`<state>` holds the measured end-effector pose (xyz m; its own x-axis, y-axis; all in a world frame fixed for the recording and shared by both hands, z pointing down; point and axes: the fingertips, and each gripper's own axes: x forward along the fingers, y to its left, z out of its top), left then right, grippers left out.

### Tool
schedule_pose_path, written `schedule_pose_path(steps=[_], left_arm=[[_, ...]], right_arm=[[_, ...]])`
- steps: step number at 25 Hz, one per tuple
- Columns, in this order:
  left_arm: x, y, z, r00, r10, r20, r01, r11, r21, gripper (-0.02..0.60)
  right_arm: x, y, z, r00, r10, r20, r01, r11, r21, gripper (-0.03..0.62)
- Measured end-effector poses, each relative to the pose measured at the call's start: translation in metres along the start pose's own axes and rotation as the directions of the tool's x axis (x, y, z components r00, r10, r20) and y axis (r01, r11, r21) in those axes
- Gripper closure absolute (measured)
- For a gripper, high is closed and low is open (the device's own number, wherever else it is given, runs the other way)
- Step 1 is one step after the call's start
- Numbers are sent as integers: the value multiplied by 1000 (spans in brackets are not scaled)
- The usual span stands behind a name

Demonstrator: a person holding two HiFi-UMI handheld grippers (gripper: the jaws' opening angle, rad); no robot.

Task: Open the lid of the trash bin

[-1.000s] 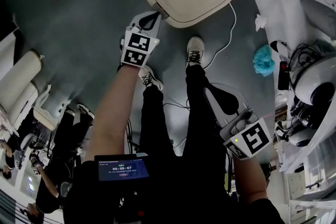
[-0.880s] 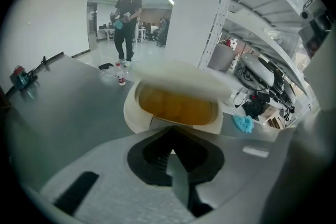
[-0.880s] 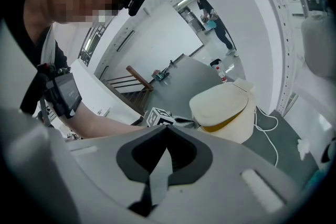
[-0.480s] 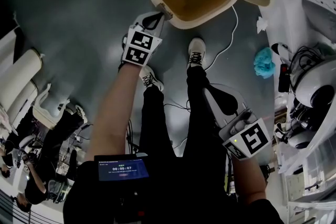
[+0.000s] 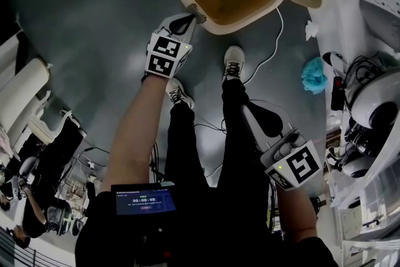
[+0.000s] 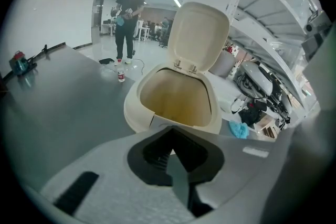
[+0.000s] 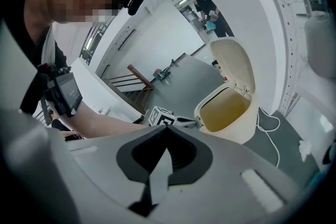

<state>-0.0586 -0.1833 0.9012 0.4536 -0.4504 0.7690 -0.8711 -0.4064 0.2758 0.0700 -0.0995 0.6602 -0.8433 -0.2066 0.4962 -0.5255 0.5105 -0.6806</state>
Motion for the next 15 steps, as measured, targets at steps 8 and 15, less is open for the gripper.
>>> schedule_pose_path(steps=[8,15], left_arm=[[-1,1,2,1000,-6,12,7,999,-44,581],[-21,-14,9,999,-43,-19,42,999,-33,581]], right_arm=[[-1,2,5,1000,3,9,-3,1000,-11,586],[-12,18,23,999,9,32,-7,998,-63,586]])
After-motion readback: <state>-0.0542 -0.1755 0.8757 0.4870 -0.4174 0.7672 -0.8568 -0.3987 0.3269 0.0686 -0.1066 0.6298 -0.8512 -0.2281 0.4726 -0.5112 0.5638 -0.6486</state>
